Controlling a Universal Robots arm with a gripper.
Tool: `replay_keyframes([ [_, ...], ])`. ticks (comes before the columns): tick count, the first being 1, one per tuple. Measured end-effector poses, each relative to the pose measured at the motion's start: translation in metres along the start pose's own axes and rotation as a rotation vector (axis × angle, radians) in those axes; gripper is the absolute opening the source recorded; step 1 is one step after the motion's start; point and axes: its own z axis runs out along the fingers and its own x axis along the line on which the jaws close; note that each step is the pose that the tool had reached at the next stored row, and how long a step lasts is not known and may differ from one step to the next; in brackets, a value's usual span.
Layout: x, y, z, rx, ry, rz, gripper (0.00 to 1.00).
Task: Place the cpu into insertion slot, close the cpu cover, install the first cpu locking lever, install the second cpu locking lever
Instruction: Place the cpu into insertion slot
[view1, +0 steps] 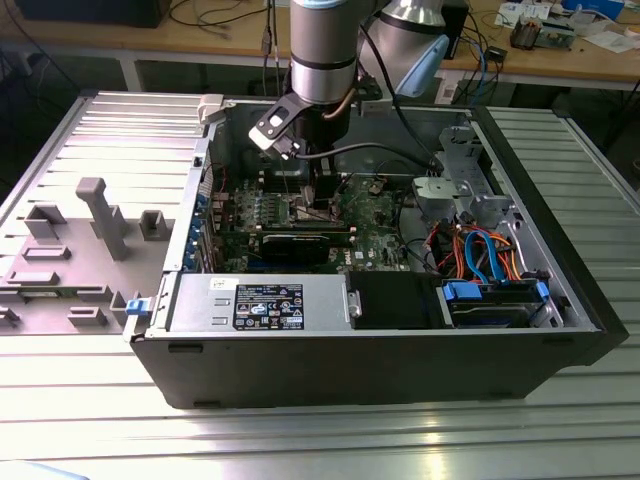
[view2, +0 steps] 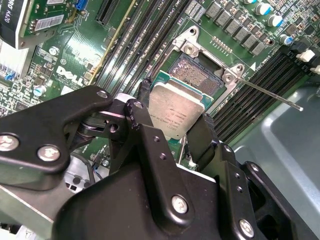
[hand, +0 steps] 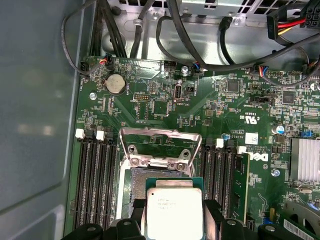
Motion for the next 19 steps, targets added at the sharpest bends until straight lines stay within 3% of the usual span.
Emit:
replay_keyframes([
  [19, 0.0000, -0.0002, 0.0046, 0.0000, 0.0000, 0.000, 0.55],
])
